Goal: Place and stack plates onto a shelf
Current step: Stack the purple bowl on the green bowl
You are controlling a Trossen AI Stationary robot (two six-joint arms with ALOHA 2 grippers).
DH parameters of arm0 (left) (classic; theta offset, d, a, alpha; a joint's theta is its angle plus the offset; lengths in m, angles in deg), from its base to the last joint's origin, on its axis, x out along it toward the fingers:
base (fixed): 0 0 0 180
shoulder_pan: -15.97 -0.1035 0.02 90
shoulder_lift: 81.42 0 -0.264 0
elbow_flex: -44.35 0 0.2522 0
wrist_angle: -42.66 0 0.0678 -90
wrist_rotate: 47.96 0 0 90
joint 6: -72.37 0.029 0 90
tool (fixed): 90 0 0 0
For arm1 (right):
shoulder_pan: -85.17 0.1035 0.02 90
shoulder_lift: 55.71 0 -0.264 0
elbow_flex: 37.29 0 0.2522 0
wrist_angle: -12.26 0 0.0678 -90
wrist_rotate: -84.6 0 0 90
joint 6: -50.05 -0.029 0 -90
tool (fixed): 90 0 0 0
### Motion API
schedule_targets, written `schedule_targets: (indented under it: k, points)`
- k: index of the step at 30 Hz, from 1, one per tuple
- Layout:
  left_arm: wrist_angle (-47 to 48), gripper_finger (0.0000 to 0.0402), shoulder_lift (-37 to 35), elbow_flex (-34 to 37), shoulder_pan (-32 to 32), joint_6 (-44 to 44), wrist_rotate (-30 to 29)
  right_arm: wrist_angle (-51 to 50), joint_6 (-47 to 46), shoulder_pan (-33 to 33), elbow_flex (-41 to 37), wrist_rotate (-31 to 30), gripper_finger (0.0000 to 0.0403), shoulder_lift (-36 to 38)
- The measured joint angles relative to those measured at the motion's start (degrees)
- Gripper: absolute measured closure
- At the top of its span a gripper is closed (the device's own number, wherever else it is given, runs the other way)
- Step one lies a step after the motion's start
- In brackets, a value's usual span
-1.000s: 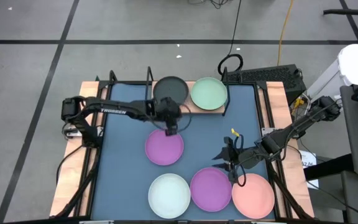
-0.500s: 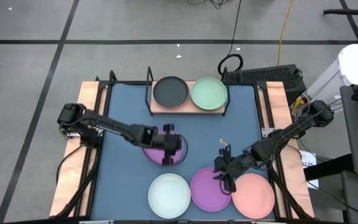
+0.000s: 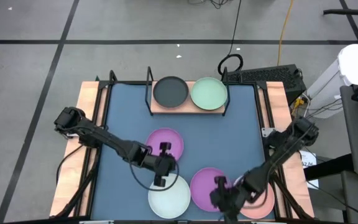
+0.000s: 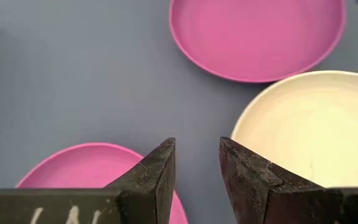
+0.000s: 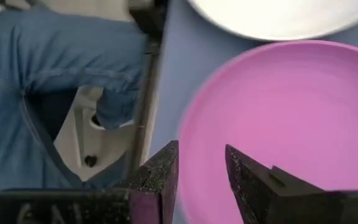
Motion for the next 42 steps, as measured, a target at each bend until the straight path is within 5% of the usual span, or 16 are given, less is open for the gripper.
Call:
schedule_targets:
  k: [10, 24, 37, 42]
  points:
    - [0.0, 0.0270, 0.0, 0.0, 1.3, -2.5, 0.0, -12.5, -5.6, 6.0, 14.9, -2.9, 0.0289, -13.6]
    - [-0.4, 0.0270, 0.0, 0.0, 1.3, -2.4, 0.0, -16.6, -6.5, 7.1, 13.7, -5.3, 0.0291, -15.1]
    - [-0.3, 0.0270, 0.0, 0.0, 1.3, -2.3, 0.0, -14.8, -4.6, 7.1, 10.5, -4.8, 0.0390, -15.0]
    - [1.5, 0.0270, -0.1, 1.5, 1.3, -2.9, 0.0, -15.2, -4.2, 7.2, 10.5, -4.9, 0.0395, -15.0]
